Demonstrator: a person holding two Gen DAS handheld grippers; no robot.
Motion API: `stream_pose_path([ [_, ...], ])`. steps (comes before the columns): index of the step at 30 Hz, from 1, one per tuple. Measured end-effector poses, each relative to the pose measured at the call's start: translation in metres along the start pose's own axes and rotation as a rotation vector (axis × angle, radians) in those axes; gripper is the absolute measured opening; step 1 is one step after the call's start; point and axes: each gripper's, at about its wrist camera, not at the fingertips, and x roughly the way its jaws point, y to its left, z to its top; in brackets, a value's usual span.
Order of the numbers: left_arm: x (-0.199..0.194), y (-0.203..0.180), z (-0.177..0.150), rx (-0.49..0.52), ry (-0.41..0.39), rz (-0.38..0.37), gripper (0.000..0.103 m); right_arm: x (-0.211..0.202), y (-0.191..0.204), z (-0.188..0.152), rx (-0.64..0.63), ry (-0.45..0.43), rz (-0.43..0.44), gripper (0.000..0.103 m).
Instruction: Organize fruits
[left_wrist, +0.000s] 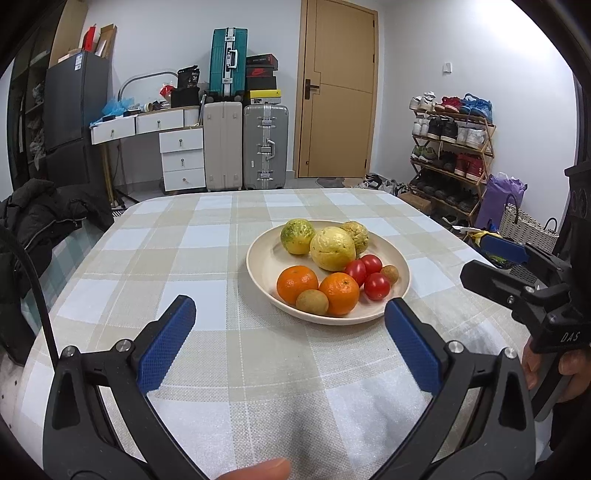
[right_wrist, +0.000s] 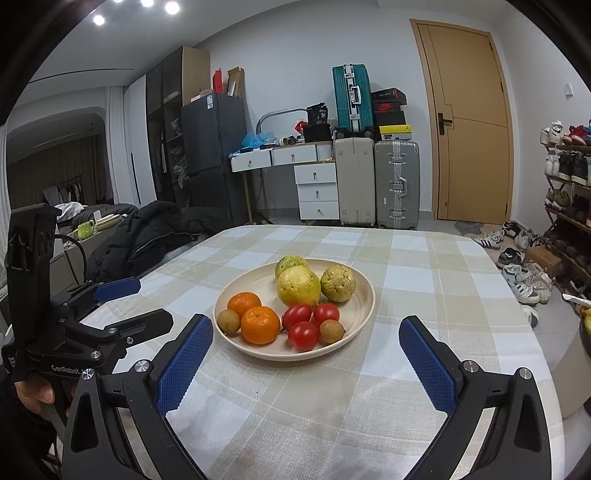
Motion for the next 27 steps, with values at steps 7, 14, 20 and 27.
stream_pose_path([
  [7, -0.0003, -0.0005, -0.0001, -0.002, 0.000, 0.001, 0.102, -0.0005, -0.0001, 0.0004, -0.001, 0.000, -0.001, 0.103],
  [14, 0.0013, -0.0005, 0.0003, -0.004, 0.003, 0.000, 0.102, -0.0012, 0.0006, 0.0009, -0.004, -0.002, 0.000, 0.103],
  [20, 0.0010, -0.0007, 0.0003, -0.006, 0.004, 0.001, 0.102, -0.0011, 0.0004, 0.0009, -0.004, -0.002, 0.000, 0.103],
  [27, 0.0024, 0.0011, -0.0007, -0.010, 0.007, 0.002, 0.102, -0.0012, 0.0007, 0.0007, -0.004, -0.002, -0.001, 0.103],
])
